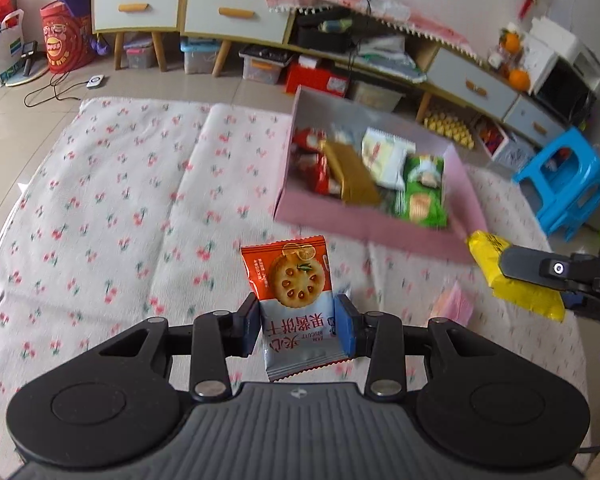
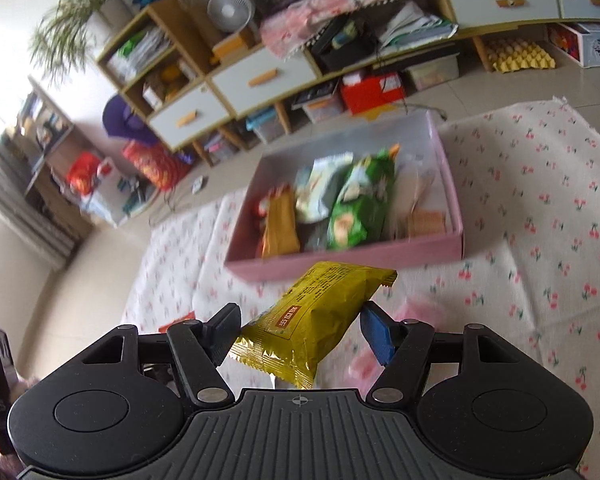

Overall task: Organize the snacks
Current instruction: 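Lift the orange cookie packet and yellow biscuit packet over the pink box, then open both grippers to drop the two packets into the pink box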

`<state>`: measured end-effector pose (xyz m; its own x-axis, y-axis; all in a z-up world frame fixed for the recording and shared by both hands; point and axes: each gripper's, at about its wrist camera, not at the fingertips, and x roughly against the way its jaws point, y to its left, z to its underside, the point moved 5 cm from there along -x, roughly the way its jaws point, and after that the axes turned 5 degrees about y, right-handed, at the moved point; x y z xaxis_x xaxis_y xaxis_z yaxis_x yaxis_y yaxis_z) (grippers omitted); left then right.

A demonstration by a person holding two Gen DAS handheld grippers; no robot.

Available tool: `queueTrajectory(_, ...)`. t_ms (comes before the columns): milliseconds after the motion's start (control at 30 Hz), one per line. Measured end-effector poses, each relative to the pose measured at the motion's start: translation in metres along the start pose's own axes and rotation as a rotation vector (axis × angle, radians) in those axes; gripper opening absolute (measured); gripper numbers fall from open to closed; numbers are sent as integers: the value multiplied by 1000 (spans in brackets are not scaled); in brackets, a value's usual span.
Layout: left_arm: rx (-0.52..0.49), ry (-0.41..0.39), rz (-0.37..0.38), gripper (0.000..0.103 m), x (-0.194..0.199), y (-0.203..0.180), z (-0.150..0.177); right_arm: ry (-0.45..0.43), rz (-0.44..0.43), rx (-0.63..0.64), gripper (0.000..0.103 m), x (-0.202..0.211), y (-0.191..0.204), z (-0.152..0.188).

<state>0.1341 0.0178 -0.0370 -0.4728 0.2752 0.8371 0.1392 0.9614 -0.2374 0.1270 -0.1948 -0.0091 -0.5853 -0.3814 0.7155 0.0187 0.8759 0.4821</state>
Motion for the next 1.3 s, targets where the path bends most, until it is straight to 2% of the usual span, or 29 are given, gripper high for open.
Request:
queueTrajectory(233,94,-81,26,36,-17,6,-36,-79,-7,-99,66,-7,-21,-32)
queueTrajectory(367,169,-72,71,36,-31,4,-51,-77,14,-168,66,-22,-38,-47)
queueTrajectory(533,71,-141,24,36,-43,-12,-77,-98,17,-227,66,-36,-56,-74)
queueTrajectory(800,19,-185,38,36,-69,-27,-103,-125,57,-218,66,-63,-71,-108)
queueTrajectory(1000,-32,-192,1,36,-86,-32,-105,-145,58,-181,66,-79,-79,-114)
queueTrajectory(1300,-88,-216,-3,36,-92,-41,-112,-158,39,-148,68,-91,-78,-122)
